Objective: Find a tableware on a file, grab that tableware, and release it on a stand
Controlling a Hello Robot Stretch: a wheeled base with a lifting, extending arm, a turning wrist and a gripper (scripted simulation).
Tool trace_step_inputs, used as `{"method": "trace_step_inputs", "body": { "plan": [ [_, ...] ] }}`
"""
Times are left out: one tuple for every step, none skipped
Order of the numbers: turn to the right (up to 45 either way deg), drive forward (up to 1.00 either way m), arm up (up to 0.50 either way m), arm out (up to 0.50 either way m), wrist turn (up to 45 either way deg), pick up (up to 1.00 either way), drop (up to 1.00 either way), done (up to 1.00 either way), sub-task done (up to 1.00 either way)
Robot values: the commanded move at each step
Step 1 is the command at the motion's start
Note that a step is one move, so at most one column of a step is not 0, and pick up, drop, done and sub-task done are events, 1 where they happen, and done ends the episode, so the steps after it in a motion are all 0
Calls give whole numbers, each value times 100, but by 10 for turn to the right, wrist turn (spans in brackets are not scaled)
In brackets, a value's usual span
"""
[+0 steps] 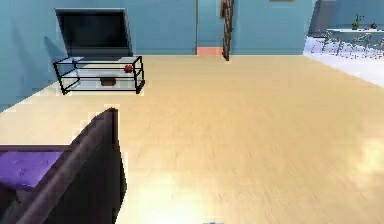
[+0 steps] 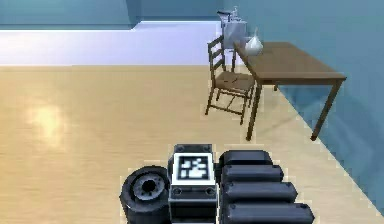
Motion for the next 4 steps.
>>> {"method": "trace_step_inputs", "body": {
  "plan": [
    [0,100,0,0,0,0,0,0,0],
    [0,65,0,0,0,0,0,0,0],
    [-240,0,0,0,0,0,0,0,0],
    [0,100,0,0,0,0,0,0,0]
  ]
}}
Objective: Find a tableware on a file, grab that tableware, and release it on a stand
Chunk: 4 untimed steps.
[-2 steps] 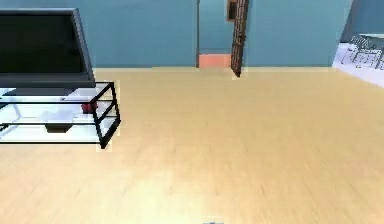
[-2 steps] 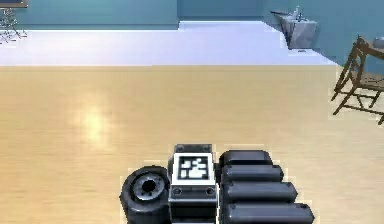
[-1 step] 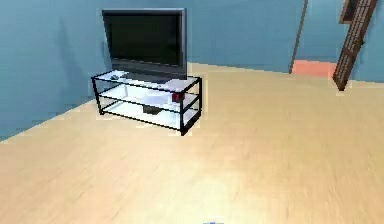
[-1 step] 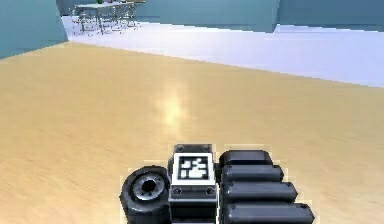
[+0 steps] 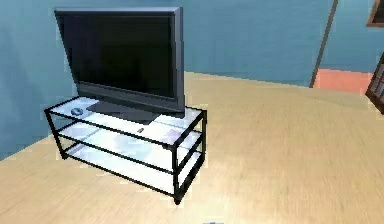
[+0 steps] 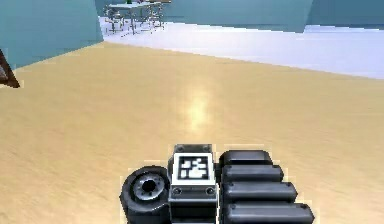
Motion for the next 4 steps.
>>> {"method": "trace_step_inputs", "body": {
  "plan": [
    [-30,0,0,0,0,0,0,0,0],
    [0,55,0,0,0,0,0,0,0],
    [-300,0,0,0,0,0,0,0,0],
    [0,25,0,0,0,0,0,0,0]
  ]
}}
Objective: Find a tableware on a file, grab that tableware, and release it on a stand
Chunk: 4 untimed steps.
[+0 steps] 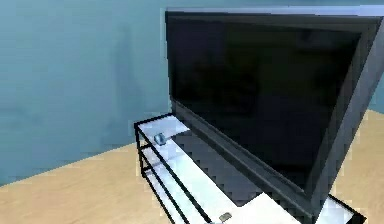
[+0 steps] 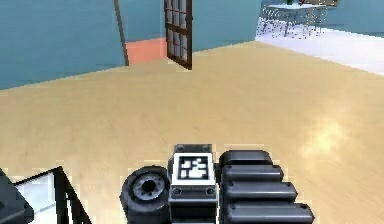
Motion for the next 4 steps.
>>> {"method": "trace_step_inputs", "body": {
  "plan": [
    [-450,0,0,0,0,0,0,0,0],
    [-450,0,0,0,0,0,0,0,0],
    [-180,0,0,0,0,0,0,0,0],
    [450,0,0,0,0,0,0,0,0]
  ]
}}
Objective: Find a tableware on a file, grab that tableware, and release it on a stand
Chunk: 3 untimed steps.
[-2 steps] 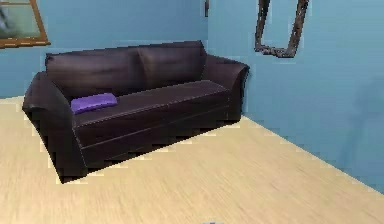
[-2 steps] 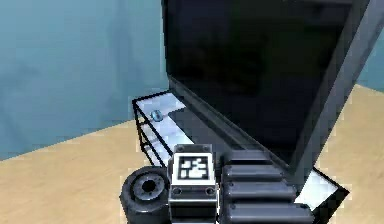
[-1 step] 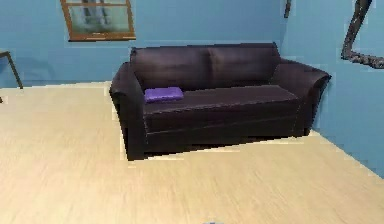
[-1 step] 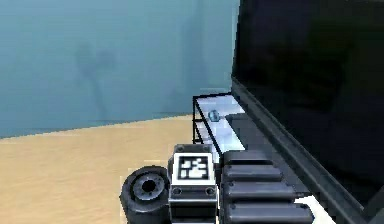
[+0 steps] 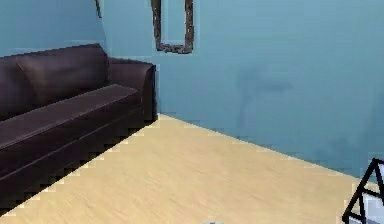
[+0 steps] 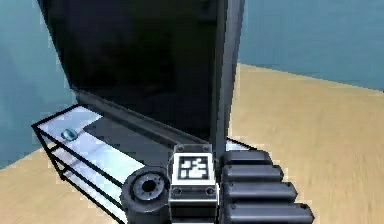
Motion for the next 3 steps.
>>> {"method": "trace_step_inputs", "body": {
  "plan": [
    [450,0,0,0,0,0,0,0,0],
    [60,0,0,0,0,0,0,0,0],
    [-450,0,0,0,0,0,0,0,0]
  ]
}}
